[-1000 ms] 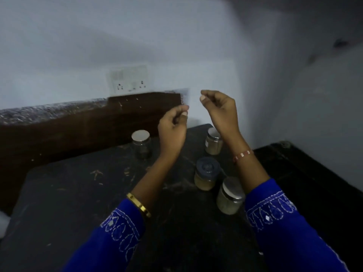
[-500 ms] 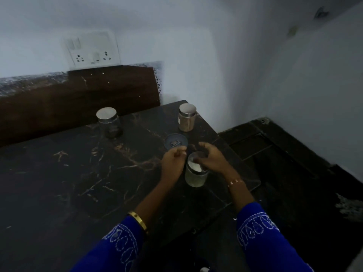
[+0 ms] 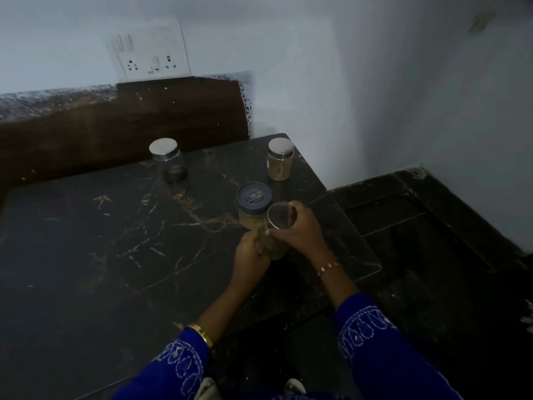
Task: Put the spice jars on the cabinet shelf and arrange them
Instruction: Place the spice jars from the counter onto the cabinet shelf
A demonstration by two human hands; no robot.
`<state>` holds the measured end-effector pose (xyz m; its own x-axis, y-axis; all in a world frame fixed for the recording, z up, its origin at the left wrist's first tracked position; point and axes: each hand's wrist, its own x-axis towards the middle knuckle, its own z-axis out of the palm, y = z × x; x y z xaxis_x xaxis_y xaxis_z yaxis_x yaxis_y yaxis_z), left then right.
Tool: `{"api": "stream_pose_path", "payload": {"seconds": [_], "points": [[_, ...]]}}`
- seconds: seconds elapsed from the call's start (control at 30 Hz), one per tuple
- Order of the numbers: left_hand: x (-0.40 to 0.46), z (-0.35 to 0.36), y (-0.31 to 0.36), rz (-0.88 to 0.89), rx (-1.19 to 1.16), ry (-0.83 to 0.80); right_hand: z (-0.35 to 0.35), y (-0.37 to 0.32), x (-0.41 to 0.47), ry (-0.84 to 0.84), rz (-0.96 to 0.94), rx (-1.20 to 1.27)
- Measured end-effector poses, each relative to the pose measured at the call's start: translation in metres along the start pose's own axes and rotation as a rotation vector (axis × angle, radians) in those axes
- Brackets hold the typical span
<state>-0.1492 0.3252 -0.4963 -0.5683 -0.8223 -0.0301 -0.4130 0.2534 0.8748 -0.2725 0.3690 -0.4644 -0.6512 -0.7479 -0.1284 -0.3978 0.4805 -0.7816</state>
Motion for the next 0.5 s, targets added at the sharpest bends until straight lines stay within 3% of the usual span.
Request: {"api": "stream_pose_path", "payload": {"seconds": [0.1, 0.2, 0.27, 0.37, 0.5], "points": [[0.000, -0.004, 0.007, 0.190, 0.077, 0.019, -0.013, -0.028, -0.004, 0.070, -0.062, 0.045], [0.005, -0.014, 0.024, 0.220, 0.109, 0.109, -0.024, -0.061, -0.009, 0.115, -0.148, 0.121], [0.009, -0.025, 0.038, 0.200, 0.121, 0.229, -0.032, -0.082, -0.012, 0.057, -0.164, 0.199], [0.019, -0.047, 0.051, 0.228, 0.011, 0.347, -0.045, -0.106, -0.013, -0.062, -0.187, 0.324], [0.026, -0.077, 0.069, 0.237, -0.265, 0.326, -0.066, -0.115, -0.006, -0.125, -0.266, 0.516]]}}
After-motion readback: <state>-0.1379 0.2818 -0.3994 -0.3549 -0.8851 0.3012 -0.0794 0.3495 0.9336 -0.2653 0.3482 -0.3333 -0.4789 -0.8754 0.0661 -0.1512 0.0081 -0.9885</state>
